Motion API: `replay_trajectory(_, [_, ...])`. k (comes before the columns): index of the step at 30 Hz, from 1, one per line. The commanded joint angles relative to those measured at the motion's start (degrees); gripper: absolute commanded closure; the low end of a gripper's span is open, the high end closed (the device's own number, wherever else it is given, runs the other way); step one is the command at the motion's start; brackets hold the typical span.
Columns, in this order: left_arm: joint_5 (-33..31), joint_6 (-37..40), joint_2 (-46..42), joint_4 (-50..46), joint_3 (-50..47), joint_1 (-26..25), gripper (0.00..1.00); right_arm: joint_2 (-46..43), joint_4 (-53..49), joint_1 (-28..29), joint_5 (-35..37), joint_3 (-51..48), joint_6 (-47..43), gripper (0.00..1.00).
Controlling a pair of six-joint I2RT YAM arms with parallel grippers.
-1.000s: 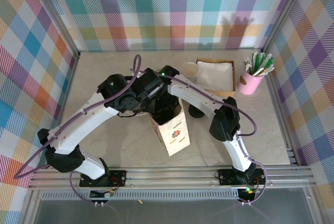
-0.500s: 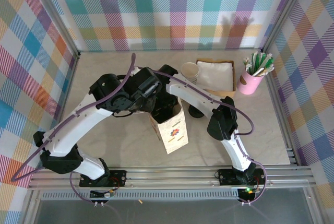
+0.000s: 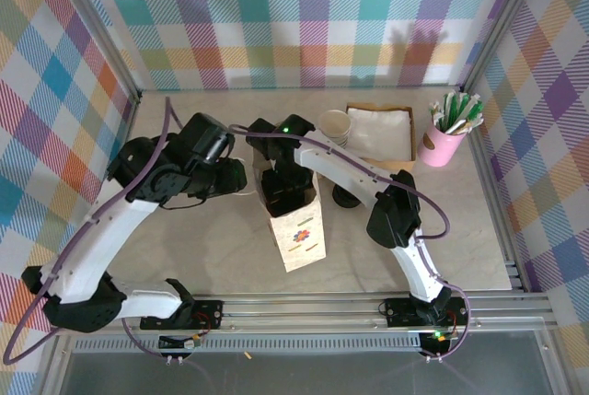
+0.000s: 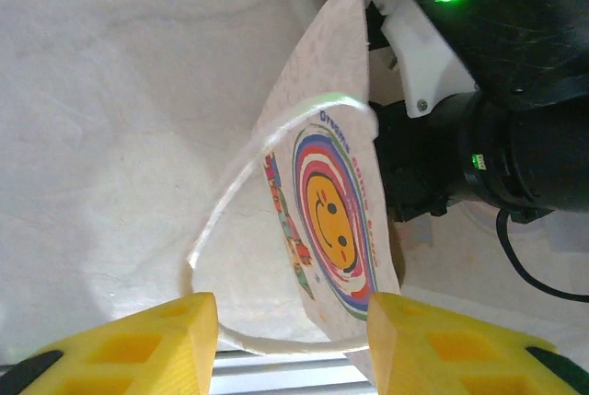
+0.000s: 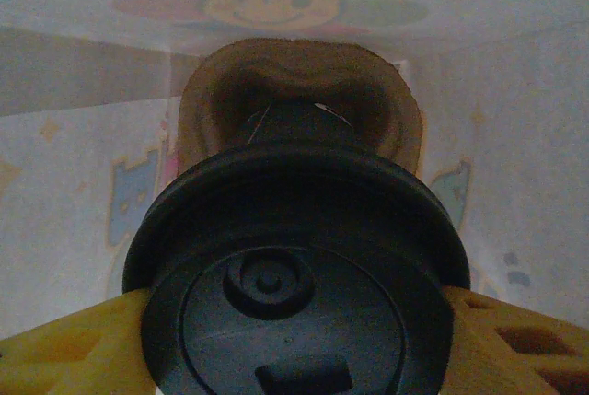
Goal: Pack the takeout coffee
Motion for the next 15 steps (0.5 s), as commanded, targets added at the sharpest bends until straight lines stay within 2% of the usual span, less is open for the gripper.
replay_trajectory(1, [6.2, -4.8, 0.1, 6.3, -2.7, 1.8, 0.54, -1.7, -1.7, 0.4, 0.9, -1.1, 2.4, 0.63])
replay_trajectory(6, [11.9, -6.9, 0.4, 11.8, -7.4, 2.4, 0.57, -2.9, -0.4, 1.3, 0.9, -2.8, 3.6, 0.63])
replay_trajectory(15, [12.4, -8.6, -0.7, 12.4, -15.2, 2.4, 0.57, -4.6, 1.1, 2.0, 0.9, -4.7, 5.2, 0.63])
